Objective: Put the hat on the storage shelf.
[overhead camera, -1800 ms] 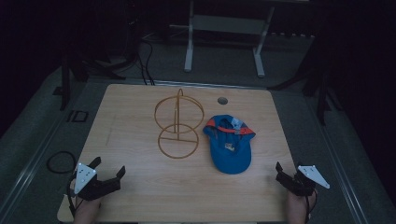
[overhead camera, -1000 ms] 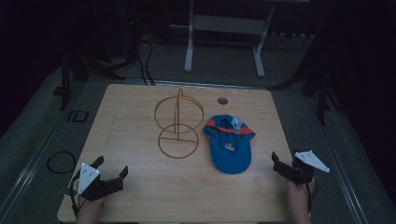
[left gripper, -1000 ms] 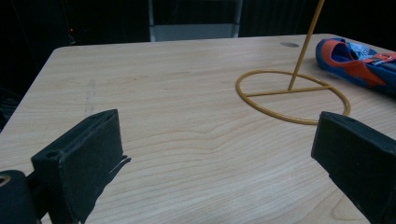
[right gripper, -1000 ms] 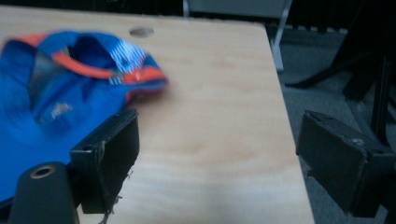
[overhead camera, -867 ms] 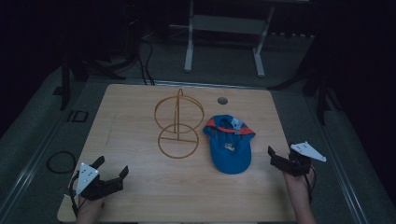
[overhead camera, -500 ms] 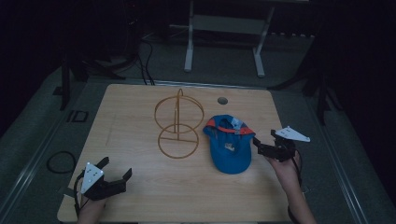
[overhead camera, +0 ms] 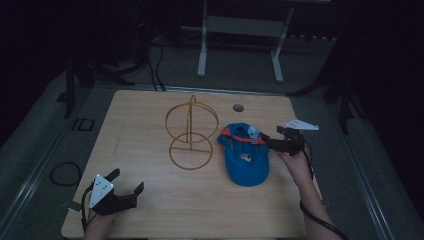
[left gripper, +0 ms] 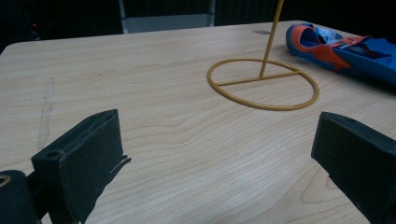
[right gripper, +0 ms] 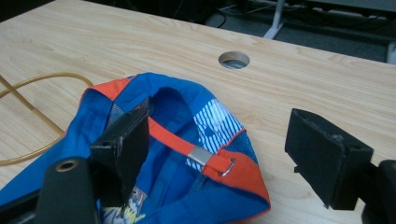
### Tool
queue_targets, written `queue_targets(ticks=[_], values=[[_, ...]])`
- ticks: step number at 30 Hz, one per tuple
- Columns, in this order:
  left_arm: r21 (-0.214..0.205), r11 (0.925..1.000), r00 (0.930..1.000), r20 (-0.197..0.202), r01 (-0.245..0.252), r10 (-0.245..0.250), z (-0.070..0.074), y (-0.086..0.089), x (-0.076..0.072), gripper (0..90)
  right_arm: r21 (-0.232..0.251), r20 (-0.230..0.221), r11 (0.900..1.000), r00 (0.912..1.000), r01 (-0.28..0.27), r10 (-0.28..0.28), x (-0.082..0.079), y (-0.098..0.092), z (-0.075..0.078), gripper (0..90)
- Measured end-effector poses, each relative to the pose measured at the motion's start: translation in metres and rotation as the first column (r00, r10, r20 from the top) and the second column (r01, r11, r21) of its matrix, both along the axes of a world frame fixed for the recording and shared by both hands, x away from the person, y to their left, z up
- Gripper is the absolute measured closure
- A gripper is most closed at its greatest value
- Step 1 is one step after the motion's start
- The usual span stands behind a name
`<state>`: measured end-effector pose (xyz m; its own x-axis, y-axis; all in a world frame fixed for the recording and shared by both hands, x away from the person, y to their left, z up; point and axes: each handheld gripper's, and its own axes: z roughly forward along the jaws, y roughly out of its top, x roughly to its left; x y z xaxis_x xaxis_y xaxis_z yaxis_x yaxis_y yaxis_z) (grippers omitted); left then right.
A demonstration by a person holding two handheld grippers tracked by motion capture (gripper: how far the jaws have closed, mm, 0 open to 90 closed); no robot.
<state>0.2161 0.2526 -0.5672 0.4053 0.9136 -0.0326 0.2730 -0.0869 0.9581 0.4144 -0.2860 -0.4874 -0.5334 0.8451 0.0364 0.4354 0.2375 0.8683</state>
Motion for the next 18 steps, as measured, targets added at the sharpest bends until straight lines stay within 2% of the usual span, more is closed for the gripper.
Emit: queue_targets(ticks=[15, 17, 18], values=[[0.001, 1.0000, 0.9999, -0.015, -0.003, 0.003, -0.001, 0.001, 0.001, 2.5, -0.056, -0.088, 0.9979, 0.9958, -0.031, 0.026, 0.047, 0.024, -0.022, 24.5], [0.001, 1.0000, 0.9999, -0.015, -0.003, 0.003, -0.001, 0.001, 0.001, 2.5, -0.058, -0.095, 0.9977, 0.9950, -0.035, 0.030, 0.050, 0.026, -0.023, 24.5], [0.006, 1.0000, 0.9998, -0.016, -0.008, 0.008, -0.001, 0.001, 0.001, 2.5, -0.077, -0.102, 0.9964, 0.9945, -0.035, 0.027, 0.056, 0.032, -0.026, 24.6]])
